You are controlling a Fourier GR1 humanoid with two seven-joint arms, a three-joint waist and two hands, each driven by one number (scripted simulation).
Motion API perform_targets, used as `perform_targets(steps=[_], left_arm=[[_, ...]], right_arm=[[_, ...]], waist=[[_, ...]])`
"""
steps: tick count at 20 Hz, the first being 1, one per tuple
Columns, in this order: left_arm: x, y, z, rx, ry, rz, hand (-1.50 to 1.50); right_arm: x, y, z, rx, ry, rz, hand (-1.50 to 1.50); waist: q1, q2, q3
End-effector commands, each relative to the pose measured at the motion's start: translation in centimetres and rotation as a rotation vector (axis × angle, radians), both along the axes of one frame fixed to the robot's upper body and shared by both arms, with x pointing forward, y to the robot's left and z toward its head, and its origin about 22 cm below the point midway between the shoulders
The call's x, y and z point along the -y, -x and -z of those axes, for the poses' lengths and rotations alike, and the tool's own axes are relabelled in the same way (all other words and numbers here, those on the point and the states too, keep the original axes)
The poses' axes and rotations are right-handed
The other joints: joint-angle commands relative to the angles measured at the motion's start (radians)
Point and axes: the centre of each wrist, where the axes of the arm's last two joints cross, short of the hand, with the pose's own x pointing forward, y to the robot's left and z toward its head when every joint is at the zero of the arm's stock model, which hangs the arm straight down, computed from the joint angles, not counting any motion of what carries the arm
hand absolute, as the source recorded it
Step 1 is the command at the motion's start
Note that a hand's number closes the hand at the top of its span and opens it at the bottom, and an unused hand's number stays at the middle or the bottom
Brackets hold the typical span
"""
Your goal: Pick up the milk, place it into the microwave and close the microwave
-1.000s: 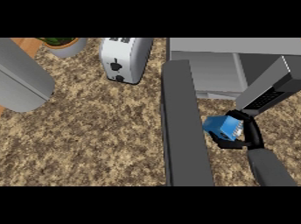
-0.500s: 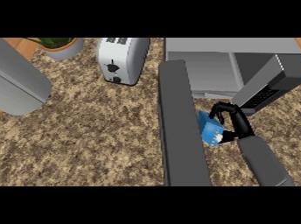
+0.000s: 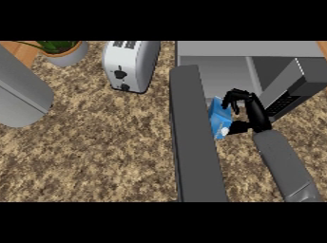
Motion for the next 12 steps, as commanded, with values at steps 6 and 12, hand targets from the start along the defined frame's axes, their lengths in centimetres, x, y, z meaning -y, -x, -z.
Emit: perform_targets(steps=[6,12], left_arm=[[-0.7,-1.1,0.3,-0.013,-0.016,-0.001,-1.5],[-1.8,-1.5,2.3,-0.015,0.006,0.047,-1.5]], right_arm=[[-4.0,-5.2,-5.6,-0.091,0.071,0.016,1.5],[-2.6,-6.7,-6.7,-0.044,0.113,0.198,1.5]], waist=[[0.02,0.008,0.001],[0.061,0.026,0.001]])
